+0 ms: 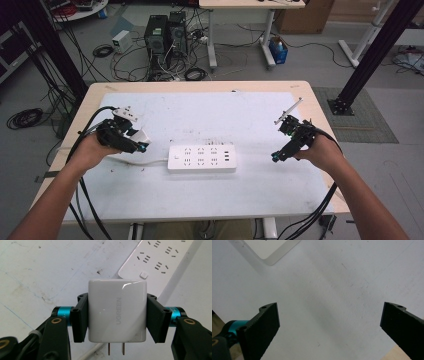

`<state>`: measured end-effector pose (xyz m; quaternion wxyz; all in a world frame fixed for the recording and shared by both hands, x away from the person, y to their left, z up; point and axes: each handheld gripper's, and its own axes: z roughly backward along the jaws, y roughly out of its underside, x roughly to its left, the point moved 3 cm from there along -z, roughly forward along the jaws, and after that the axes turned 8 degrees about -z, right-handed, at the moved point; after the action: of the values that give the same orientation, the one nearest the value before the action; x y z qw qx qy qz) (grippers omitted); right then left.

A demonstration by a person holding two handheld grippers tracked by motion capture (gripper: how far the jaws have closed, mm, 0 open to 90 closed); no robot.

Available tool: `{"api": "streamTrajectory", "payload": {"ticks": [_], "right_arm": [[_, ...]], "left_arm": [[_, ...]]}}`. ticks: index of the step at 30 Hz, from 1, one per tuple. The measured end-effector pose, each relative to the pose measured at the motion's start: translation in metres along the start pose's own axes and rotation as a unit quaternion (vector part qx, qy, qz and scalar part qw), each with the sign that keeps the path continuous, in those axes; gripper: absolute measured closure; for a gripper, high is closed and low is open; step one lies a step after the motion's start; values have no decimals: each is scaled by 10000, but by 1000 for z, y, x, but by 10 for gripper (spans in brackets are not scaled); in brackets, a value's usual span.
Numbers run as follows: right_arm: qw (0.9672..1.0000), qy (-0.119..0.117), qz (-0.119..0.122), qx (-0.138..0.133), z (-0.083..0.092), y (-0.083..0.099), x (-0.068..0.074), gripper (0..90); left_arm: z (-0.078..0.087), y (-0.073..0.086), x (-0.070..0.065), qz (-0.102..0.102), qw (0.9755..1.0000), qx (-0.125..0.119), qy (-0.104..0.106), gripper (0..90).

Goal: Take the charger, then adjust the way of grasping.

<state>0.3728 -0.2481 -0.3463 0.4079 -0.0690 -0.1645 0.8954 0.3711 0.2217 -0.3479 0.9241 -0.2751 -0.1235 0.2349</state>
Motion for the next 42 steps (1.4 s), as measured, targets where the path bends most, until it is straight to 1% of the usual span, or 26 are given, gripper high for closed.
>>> {"api": "streamTrajectory", "payload": {"ticks": [1, 2, 3, 6, 10, 13, 14, 16, 18, 20, 23, 24, 25, 26, 28, 29, 30, 32, 33, 35, 36, 37, 38, 40, 42], "right_arm": [[10000, 14, 5, 5, 0, 0, 0, 17], [10000, 6, -59, -20, 0, 0, 1, 17], [10000, 7, -76, -34, 1, -1, 2, 16], [9999, 14, -95, -86, 2, -1, 3, 16], [9997, -39, -177, -144, 3, -1, 4, 16], [9991, -151, -330, -205, 2, -1, 3, 16], [9990, -207, -329, -211, 2, -1, 4, 16], [9987, -268, -348, -241, 0, 0, 5, 16], [9981, -338, -434, -276, -3, 0, 6, 16], [9971, -443, -526, -323, -4, 0, 6, 16], [9943, -643, -704, -477, -4, -1, 9, 16], [9930, -722, -786, -513, -4, -1, 9, 16], [9916, -799, -851, -566, -4, 0, 9, 16], [9897, -886, -943, -609, -4, -1, 9, 16], [9860, -1041, -1105, -693, -4, -1, 9, 16], [9846, -1104, -1162, -698, -4, -1, 9, 16], [9819, -1208, -1252, -748, -4, -1, 9, 16], [9787, -1337, -1344, -782, -5, -1, 9, 17], [9761, -1436, -1430, -789, -6, -1, 10, 17], [9725, -1549, -1545, -797, -7, 0, 11, 17], [9725, -1549, -1545, -797, -7, 0, 11, 17], [9702, -1612, -1619, -810, -7, 1, 11, 17], [9661, -1759, -1709, -801, -8, 2, 12, 17], [9618, -1874, -1804, -849, -8, 2, 15, 17], [9563, -2025, -1886, -943, -7, 2, 18, 17]], "left_arm": [[1, 0, -1, -2, 10000, -5, -4, 426], [1, -1, -2, -20, 10000, -21, 0, 427], [2, -1, -2, -37, 10000, -21, 1, 427], [4, -4, -3, -28, 9999, -106, 33, 427], [5, -8, -5, -46, 9999, -122, 19, 427], [5, -10, -6, -74, 9999, -136, -8, 426], [5, -11, -6, -86, 9998, -152, -27, 426], [4, -13, -7, -120, 9997, -203, -1, 426], [3, -16, -9, -175, 9996, -235, 20, 426], [1, -19, -11, -230, 9993, -306, 46, 426], [-3, -24, -15, -271, 9987, -424, 108, 426], [-4, -25, -16, -289, 9985, -454, 117, 426], [-5, -26, -18, -364, 9981, -480, 126, 426], [-6, -27, -19, -396, 9979, -486, 153, 426], [-9, -28, -23, -400, 9976, -548, 170, 426], [-11, -28, -24, -453, 9972, -553, 219, 426], [-12, -28, -25, -475, 9971, -549, 221, 426], [-16, -30, -26, -501, 9966, -600, 258, 426], [-17, -30, -26, -511, 9964, -625, 273, 426], [-21, -33, -29, -556, 9956, -697, 305, 426], [-21, -33, -29, -556, 9956, -697, 305, 426], [-25, -37, -33, -639, 9947, -712, 384, 426], [-27, -39, -35, -677, 9941, -735, 420, 426], [-31, -43, -39, -733, 9929, -801, 481, 426], [-35, -47, -42, -803, 9916, -867, 533, 426]]}}
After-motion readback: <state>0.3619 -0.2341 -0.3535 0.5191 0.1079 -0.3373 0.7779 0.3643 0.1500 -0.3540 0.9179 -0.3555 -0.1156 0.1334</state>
